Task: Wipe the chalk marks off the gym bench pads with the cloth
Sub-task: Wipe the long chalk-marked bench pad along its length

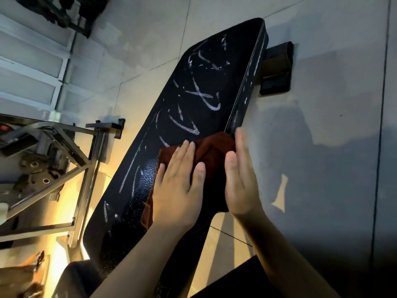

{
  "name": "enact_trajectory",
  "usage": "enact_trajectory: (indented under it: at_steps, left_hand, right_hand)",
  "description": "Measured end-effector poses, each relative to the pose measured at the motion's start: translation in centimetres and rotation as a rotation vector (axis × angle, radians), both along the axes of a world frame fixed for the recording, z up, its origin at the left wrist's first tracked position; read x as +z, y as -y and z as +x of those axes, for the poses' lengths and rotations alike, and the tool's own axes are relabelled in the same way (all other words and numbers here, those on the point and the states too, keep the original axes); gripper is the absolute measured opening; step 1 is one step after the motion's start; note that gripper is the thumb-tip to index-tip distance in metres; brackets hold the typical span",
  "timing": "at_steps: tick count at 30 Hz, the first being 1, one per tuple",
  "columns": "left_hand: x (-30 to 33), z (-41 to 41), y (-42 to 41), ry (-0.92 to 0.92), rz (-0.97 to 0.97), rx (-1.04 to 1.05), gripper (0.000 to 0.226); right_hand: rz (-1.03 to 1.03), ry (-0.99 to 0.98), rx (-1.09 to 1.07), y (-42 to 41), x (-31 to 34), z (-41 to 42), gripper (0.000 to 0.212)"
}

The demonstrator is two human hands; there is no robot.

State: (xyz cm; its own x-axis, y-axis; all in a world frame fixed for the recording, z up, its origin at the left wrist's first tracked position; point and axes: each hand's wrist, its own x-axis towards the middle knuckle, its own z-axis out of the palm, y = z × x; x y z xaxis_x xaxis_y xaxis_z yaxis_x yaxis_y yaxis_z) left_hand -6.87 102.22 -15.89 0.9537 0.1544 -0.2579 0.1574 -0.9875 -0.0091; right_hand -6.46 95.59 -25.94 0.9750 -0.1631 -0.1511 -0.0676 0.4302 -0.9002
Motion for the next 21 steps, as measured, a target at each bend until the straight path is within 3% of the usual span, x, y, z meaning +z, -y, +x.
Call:
enact_trajectory:
  at_steps: [4, 9, 15, 21]
  left_hand:
    - [0.0, 0.1, -0.2, 0.006, -0.006, 0.0, 0.064]
    - [-0.1, 0.1, -0.2, 0.019, -0.015, -0.005, 0.063]
    - [0.2, 0.0, 0.0, 0.007, 0.025, 0.013, 0.053]
    - [0.6, -1.4, -0.4, -0.039, 0.034, 0.03, 0.067]
  right_hand:
    - [-0.114, -0.137, -0.172, 1.0, -1.6, -0.2, 0.034]
    - [-0.226, -0.157, -0.045, 1.6, -1.5, -0.7, 0.027]
    - [-0.206, -0.208, 0.068, 0.3, 0.0, -2.2, 0.044]
    - [-0.157, -0.094, -0.031, -0.4, 1.2, -3.9, 0.029]
